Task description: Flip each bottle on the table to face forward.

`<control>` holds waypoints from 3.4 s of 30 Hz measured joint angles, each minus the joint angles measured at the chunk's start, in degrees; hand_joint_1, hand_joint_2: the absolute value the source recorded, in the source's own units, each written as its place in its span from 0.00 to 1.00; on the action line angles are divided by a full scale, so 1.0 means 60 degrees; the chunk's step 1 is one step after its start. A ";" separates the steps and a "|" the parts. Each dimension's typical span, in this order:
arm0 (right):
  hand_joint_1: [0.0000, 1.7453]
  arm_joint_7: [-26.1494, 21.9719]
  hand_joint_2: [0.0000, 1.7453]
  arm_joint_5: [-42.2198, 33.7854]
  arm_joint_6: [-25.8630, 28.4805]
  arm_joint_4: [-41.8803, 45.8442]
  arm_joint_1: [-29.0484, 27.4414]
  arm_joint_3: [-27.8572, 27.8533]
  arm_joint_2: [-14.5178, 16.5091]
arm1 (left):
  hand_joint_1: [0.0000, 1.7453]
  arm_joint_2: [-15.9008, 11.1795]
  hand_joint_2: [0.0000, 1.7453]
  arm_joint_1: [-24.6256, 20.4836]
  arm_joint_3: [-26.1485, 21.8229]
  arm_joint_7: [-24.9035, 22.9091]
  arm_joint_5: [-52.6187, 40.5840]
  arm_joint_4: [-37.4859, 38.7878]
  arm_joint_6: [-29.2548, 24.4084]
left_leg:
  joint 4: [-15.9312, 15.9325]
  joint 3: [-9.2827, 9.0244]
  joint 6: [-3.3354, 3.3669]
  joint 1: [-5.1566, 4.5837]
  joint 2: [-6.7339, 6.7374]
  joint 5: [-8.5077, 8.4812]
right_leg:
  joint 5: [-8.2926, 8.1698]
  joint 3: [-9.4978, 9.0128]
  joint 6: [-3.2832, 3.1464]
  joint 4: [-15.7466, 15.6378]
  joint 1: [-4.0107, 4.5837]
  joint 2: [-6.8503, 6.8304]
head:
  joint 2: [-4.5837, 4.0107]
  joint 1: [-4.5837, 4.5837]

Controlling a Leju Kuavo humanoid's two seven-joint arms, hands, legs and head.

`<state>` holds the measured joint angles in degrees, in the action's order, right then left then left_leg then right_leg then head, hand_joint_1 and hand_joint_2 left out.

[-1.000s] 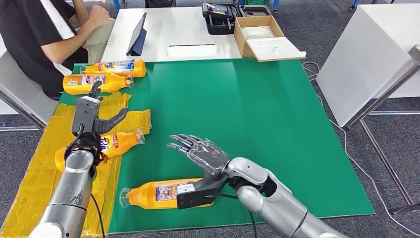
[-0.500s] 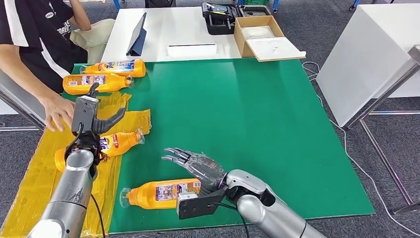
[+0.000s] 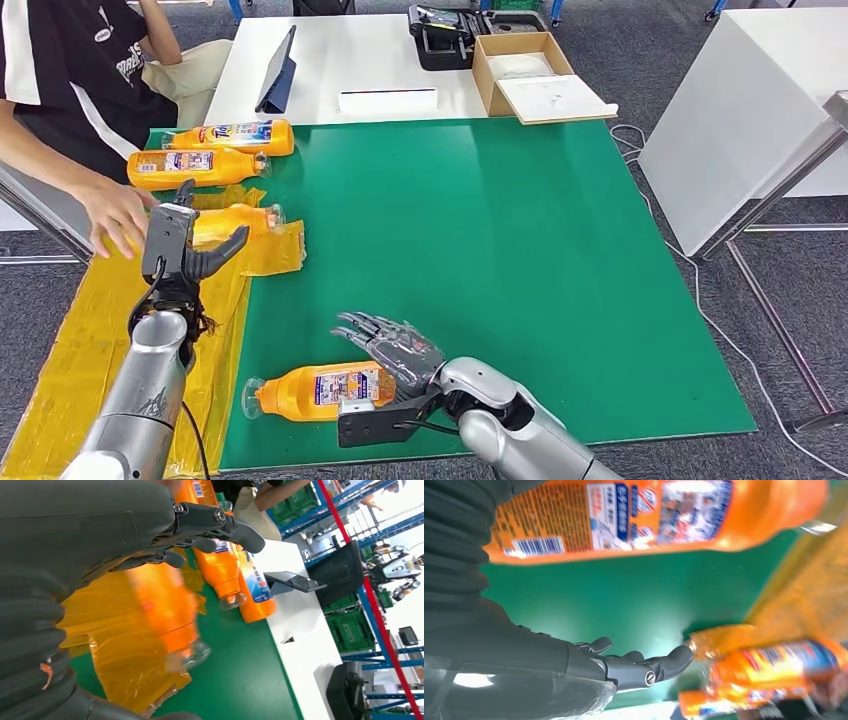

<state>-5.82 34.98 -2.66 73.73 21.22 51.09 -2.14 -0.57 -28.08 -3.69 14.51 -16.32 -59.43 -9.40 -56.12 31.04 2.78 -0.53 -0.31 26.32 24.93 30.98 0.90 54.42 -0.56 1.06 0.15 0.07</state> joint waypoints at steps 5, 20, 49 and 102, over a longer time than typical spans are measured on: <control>0.00 0.0109 1.00 0.0084 0.0021 -0.0606 -0.0007 0.0041 0.0106 | 0.00 0.0001 1.00 0.0097 -0.0066 0.0010 0.0028 0.0000 0.0000 | 0.0000 0.0001 0.0000 -0.0001 0.0000 0.0000 | 0.0000 0.0001 0.0000 -0.0001 0.0000 0.0000 | 0.0000 0.0000; 0.00 0.0292 1.00 0.0331 0.0037 -0.1184 -0.0007 0.0070 0.0233 | 0.00 0.0013 1.00 0.0176 -0.0114 0.0011 0.0047 -0.0011 0.0000 | 0.0000 0.0000 0.0000 -0.0001 0.0000 0.0000 | 0.0000 0.0002 0.0000 -0.0001 0.0000 0.0000 | 0.0000 0.0000; 1.00 0.2088 1.00 0.3189 0.0664 -0.2267 0.0057 0.0188 0.0332 | 0.00 0.0177 1.00 0.0343 -0.0107 -0.0004 0.0291 -0.0095 -0.0012 | 0.0000 -0.0083 -0.0005 -0.0004 0.0009 0.0004 | -0.0003 -0.0029 -0.0004 -0.0012 0.0000 0.0001 | 0.0000 0.0002; 1.00 -0.3241 1.00 0.2694 0.7042 -0.0854 -0.1044 -0.6238 0.2230 | 0.00 0.1180 1.00 0.2276 0.3657 -0.0434 0.2564 -0.2639 0.3472 | 0.0000 0.0007 -0.0016 0.0007 0.0001 -0.0028 | -0.0033 0.0031 -0.0020 -0.0010 -0.0006 0.0000 | 0.0000 0.0003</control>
<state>-25.26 51.14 39.59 68.60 14.96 13.66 11.24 6.51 -14.43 18.25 11.91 -0.93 -75.26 11.43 -56.12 31.08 2.68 -0.49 -0.31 26.15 24.73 31.17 0.78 54.36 -0.60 1.06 0.15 0.08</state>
